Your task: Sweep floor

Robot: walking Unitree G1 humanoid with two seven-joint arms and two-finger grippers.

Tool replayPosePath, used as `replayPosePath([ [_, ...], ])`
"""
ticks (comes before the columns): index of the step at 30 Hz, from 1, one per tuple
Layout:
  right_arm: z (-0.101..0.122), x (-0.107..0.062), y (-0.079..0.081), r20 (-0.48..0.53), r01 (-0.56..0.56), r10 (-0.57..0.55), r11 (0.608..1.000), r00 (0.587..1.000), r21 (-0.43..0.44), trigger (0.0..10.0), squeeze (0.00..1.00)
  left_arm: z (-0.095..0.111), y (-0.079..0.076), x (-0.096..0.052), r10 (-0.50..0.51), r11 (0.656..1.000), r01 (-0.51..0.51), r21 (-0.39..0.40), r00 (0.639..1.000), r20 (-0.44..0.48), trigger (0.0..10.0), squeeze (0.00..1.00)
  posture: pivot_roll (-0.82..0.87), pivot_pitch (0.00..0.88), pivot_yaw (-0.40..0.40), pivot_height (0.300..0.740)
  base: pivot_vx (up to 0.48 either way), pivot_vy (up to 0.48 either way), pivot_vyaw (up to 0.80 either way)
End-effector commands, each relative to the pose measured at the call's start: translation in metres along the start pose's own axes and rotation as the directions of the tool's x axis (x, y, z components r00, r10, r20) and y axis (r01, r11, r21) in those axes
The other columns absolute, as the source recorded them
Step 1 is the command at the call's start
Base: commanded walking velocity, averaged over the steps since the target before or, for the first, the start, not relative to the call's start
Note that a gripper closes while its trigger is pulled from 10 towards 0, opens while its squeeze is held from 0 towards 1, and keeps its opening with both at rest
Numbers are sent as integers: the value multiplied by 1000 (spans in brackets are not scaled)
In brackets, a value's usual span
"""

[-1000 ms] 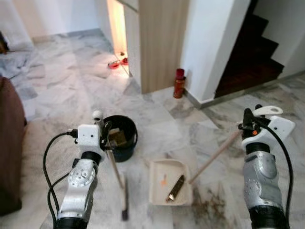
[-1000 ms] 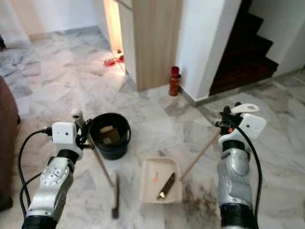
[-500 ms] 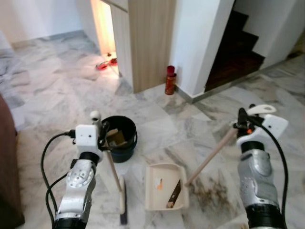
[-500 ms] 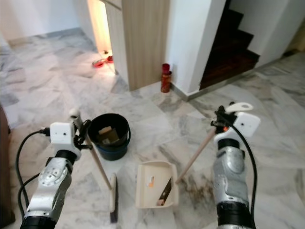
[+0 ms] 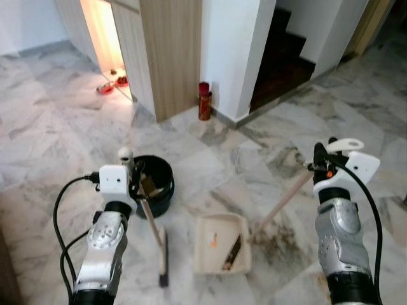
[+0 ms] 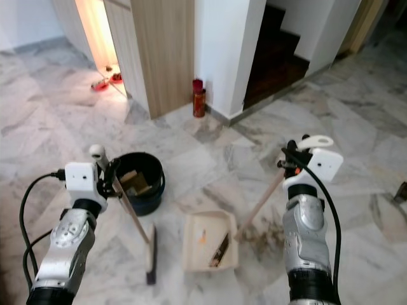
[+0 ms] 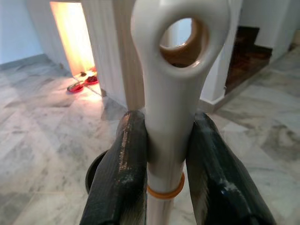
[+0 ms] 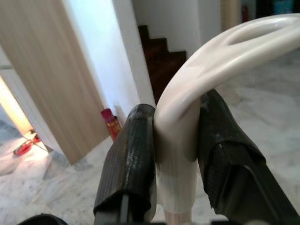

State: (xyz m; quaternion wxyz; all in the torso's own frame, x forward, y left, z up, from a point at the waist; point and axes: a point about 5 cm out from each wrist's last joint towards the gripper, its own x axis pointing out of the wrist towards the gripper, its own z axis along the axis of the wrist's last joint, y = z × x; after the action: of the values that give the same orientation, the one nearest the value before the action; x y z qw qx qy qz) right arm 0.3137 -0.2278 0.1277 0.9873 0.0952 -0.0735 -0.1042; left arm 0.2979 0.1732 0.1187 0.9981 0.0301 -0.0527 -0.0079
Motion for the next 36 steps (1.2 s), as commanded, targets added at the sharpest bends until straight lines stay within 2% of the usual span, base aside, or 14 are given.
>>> replayPosePath([
  [1,13,4,2,60,-2,2,1000,998,13,10000,0,7,2,1,3,1000,-4,4,999,32,10000,0,18,0,3,740,0,311,0],
  [20,14,4,3,68,4,-4,1000,998,12,10000,0,6,3,1,1,1000,-1,6,1000,29,10000,0,19,0,5,740,0,326,0],
  [25,17,2,-1,78,39,-39,999,996,-4,10000,0,6,2,1,1,1000,-1,8,1000,27,10000,0,18,0,4,740,0,329,0],
  [31,25,-4,-5,111,75,-74,997,991,-10,10000,0,6,2,1,0,1000,0,5,1000,26,10000,0,14,0,6,740,0,328,0],
  [36,39,-15,-9,161,119,-116,993,980,-8,10000,0,6,2,3,-3,1000,3,4,1000,24,10000,0,5,0,10,740,0,329,0],
])
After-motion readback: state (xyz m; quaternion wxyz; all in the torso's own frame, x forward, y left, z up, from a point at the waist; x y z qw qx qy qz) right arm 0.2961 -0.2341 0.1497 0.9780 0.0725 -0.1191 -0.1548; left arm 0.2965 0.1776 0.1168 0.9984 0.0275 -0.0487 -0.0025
